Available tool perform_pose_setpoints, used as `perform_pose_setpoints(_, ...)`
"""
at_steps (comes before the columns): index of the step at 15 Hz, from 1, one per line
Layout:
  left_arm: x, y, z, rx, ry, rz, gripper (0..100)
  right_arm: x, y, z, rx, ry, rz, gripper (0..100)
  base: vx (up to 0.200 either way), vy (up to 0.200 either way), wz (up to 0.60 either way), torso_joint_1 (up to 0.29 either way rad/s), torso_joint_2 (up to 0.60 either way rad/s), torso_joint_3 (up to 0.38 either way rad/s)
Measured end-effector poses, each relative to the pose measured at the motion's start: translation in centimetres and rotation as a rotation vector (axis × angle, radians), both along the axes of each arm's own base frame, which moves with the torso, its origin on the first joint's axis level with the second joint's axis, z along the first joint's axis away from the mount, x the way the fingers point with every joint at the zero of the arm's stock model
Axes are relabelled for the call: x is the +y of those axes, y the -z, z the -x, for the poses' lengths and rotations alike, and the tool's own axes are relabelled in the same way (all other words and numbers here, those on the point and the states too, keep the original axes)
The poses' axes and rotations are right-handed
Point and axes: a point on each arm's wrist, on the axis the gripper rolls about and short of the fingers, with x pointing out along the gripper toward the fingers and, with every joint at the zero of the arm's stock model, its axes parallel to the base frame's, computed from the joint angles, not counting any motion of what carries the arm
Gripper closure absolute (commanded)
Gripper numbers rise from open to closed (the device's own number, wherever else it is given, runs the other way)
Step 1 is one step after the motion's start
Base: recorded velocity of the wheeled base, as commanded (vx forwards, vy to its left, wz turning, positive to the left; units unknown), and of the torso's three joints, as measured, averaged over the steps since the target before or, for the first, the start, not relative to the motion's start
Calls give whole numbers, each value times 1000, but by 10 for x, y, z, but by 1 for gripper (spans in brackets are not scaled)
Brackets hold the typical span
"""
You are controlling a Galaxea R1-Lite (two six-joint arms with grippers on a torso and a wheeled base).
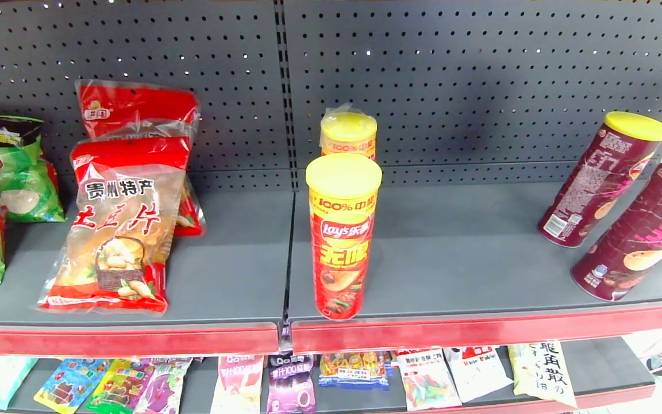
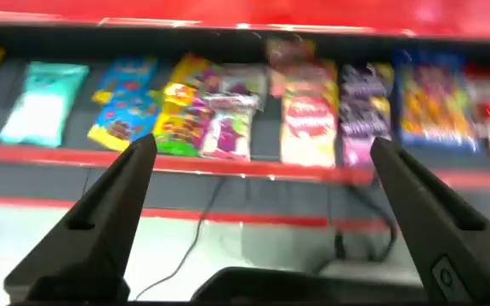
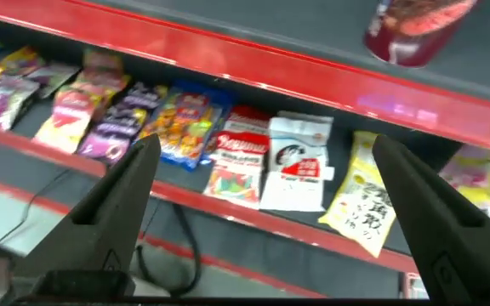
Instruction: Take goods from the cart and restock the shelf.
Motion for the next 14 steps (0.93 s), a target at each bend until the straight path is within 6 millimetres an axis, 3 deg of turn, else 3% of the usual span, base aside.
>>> perform_pose_setpoints(2, -2, 1, -6, -156, 80, -17, 0, -2, 16, 5, -33, 119, -7, 0, 0, 0, 0, 0, 0, 0)
perform_pose_setpoints(8, -5, 23, -16, -275, 129, -82, 0, -5, 30, 2, -158, 307, -154, 0, 0, 0, 0, 0, 0, 0)
perform_pose_setpoints(14, -5, 29, -15, -291, 126, -84, 0, -4, 36, 0, -139, 250, -158, 0, 0, 0, 0, 0, 0, 0)
